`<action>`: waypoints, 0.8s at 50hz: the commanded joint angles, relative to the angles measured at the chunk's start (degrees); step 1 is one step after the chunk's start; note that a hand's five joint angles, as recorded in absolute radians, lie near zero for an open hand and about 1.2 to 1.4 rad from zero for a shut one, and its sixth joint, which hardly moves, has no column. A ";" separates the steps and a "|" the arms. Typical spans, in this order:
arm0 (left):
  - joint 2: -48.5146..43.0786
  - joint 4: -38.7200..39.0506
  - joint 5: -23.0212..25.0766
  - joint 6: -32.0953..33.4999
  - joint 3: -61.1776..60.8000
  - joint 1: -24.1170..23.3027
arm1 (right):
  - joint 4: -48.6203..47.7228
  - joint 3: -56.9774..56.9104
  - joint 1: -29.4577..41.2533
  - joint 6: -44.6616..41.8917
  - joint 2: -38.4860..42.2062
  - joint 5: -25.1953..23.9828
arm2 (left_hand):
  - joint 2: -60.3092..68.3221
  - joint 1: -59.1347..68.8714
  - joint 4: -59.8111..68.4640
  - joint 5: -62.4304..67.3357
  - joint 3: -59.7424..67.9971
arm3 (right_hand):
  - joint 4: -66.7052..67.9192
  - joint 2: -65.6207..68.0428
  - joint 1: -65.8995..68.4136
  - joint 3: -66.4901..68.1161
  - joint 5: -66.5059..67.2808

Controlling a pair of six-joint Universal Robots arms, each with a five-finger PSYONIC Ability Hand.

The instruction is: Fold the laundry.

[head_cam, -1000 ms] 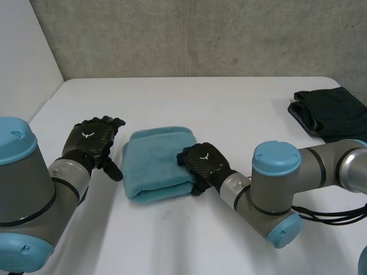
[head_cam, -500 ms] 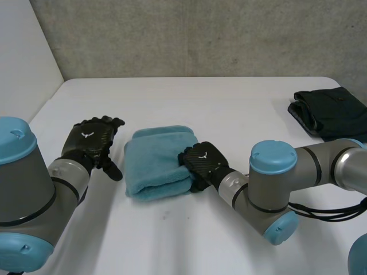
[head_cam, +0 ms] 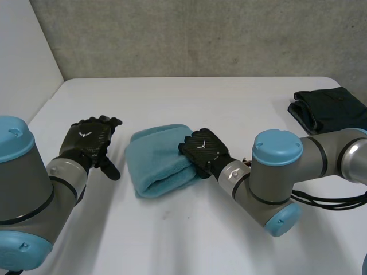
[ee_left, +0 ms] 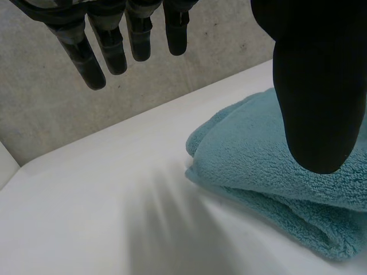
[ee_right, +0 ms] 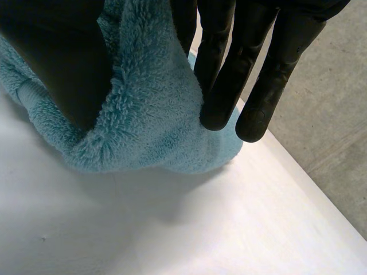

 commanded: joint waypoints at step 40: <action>0.14 1.14 -0.35 -0.18 -2.37 1.05 | -4.51 -34.06 -47.27 3.15 11.45 -17.50 | 0.41 0.79 0.49 -0.67 0.05 | 11.97 14.60 35.24 12.42 23.08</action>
